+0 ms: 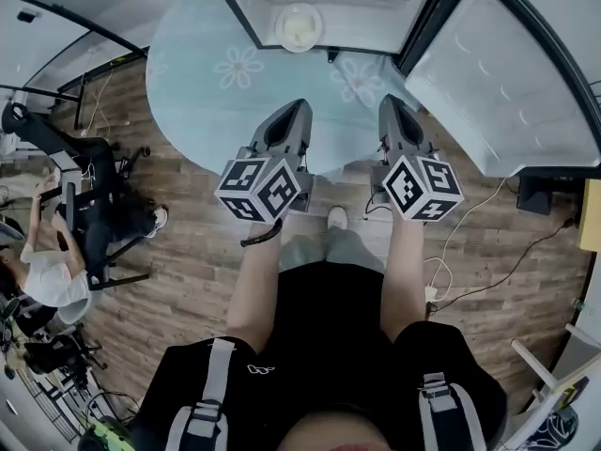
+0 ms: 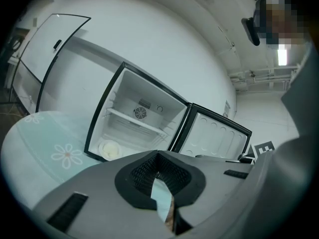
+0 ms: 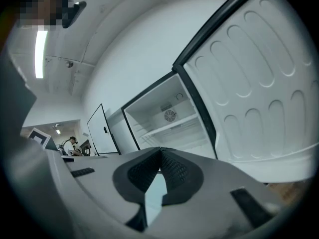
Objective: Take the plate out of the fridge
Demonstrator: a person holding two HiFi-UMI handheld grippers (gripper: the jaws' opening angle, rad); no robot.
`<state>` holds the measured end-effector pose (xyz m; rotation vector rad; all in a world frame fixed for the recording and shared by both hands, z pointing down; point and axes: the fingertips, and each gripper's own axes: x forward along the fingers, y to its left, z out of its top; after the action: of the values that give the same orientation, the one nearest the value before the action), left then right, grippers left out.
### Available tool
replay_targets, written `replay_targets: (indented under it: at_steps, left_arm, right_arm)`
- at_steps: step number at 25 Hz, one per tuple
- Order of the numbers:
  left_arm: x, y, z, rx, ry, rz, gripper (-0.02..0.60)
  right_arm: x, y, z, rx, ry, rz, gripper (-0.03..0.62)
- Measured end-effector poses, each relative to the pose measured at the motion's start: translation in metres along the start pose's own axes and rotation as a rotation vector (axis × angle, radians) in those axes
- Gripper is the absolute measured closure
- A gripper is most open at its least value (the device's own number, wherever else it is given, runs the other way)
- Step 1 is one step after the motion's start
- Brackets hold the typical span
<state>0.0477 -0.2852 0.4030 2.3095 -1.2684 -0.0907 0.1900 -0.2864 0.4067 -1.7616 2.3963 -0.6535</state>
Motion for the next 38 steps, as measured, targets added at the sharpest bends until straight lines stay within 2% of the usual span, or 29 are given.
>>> replay_targets:
  at_steps: [6,10,18,23,33,35,38]
  left_arm:
    - [-0.007,0.001,0.027,0.043,-0.045,0.045,0.581]
    - [-0.004,0.01,0.029,0.041,-0.038,0.051,0.581]
    - [0.038,0.054,0.013,-0.052,0.014,0.09,0.581]
    - [0.064,0.089,0.007,-0.084,0.041,0.128,0.581]
    - [0.095,0.147,-0.024,-0.23,0.083,0.159,0.578]
    - [0.103,0.157,-0.028,-0.253,0.092,0.152,0.547]
    - [0.114,0.171,-0.037,-0.282,0.115,0.154,0.546]
  right_arm:
    - [0.013,0.025,0.026,-0.017,-0.036,0.089,0.589]
    - [0.023,0.033,0.022,-0.016,-0.02,0.103,0.589]
    - [0.062,0.02,0.006,-0.021,0.053,0.085,0.589]
    - [0.099,0.016,-0.011,0.003,0.093,0.086,0.588]
    - [0.163,0.015,-0.066,0.133,0.18,0.111,0.586]
    - [0.175,0.016,-0.075,0.164,0.192,0.129,0.537]
    - [0.189,0.015,-0.087,0.184,0.218,0.13,0.536]
